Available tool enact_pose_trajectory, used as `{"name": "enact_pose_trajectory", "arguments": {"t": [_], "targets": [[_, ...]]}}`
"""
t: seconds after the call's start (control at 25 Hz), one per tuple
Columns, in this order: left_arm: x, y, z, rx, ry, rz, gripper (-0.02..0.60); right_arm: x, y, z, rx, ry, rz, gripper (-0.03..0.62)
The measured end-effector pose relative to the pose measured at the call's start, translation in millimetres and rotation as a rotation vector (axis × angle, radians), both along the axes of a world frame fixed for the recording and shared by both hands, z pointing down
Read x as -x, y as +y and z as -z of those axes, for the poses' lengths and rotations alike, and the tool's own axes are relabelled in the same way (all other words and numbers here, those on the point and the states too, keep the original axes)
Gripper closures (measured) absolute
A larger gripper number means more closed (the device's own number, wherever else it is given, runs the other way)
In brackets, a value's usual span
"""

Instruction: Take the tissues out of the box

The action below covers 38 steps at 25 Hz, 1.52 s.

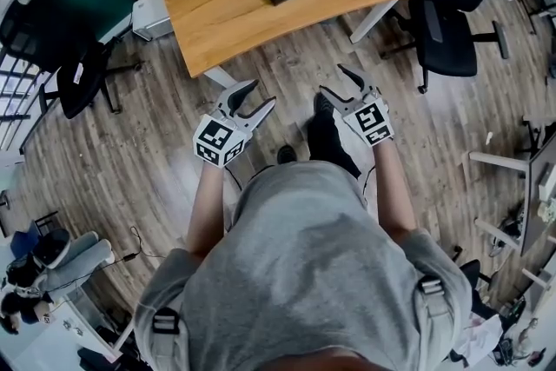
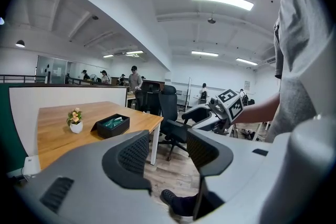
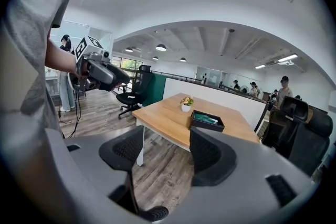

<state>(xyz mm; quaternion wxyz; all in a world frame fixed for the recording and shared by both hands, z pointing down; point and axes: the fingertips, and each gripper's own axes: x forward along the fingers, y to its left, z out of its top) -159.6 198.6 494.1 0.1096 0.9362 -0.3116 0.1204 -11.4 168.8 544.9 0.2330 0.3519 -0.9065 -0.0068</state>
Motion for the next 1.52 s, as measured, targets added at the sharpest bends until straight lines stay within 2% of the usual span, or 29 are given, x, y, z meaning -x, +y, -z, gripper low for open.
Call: {"name": "enact_pose_trajectory", "arguments": {"t": [0.88, 1.52], "targets": [[-55.4, -138.8, 15.0, -0.006, -0.023, 0.068, 0.354, -69.6, -153.7, 11.4, 0.005, -0.028, -0.004, 0.318], [-87.9, -220.7, 9.1, 0.010, -0.034, 0.193, 0.354, -96.8, -250.7, 5.6, 0.015, -0.011, 0.125, 0.319]]}}
